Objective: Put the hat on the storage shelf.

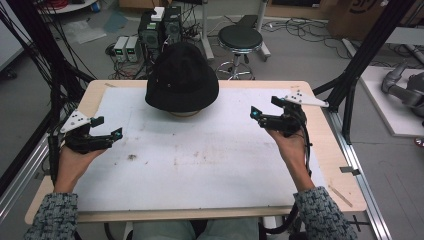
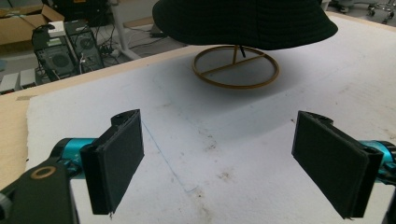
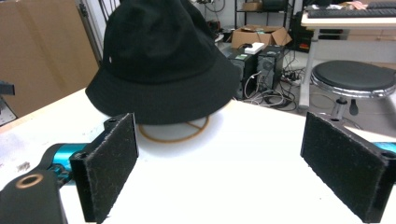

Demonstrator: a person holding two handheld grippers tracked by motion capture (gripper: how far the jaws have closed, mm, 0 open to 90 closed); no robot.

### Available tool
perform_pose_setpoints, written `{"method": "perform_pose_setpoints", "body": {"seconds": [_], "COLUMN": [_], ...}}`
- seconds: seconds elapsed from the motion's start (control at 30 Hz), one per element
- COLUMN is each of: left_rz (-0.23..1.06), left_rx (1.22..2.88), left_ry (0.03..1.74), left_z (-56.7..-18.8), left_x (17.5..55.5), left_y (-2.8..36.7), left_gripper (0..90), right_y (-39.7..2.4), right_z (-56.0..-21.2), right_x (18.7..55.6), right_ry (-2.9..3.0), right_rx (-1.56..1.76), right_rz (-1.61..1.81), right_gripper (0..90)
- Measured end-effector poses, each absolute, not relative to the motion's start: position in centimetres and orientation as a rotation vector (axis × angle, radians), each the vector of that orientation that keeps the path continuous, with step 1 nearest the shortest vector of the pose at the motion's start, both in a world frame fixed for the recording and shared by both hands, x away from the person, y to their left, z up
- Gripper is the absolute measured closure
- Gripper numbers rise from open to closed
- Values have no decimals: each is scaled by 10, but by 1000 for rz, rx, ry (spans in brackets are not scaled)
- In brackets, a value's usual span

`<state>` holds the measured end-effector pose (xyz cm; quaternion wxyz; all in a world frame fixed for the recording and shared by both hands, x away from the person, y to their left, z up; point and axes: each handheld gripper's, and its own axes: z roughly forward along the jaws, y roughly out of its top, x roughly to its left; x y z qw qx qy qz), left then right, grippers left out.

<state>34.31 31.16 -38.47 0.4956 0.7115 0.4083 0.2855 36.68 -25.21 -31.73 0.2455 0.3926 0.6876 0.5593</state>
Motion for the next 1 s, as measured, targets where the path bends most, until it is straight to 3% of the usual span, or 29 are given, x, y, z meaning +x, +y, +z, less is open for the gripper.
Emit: {"method": "perform_pose_setpoints", "body": {"seconds": [0.23, 1.0], "left_rz": [699, 701], "left_rx": [1722, 1725], "left_ry": [989, 989], "left_z": [-384, -384], "left_x": [342, 342], "left_y": [311, 311], "left_gripper": [169, 169], "right_y": [-261, -263], "right_z": [-340, -340], "right_x": [353, 351], "right_ry": [1851, 1857], "right_rx": [1119, 1141], "right_rz": [1540, 1535], "right_gripper": [110, 110]}}
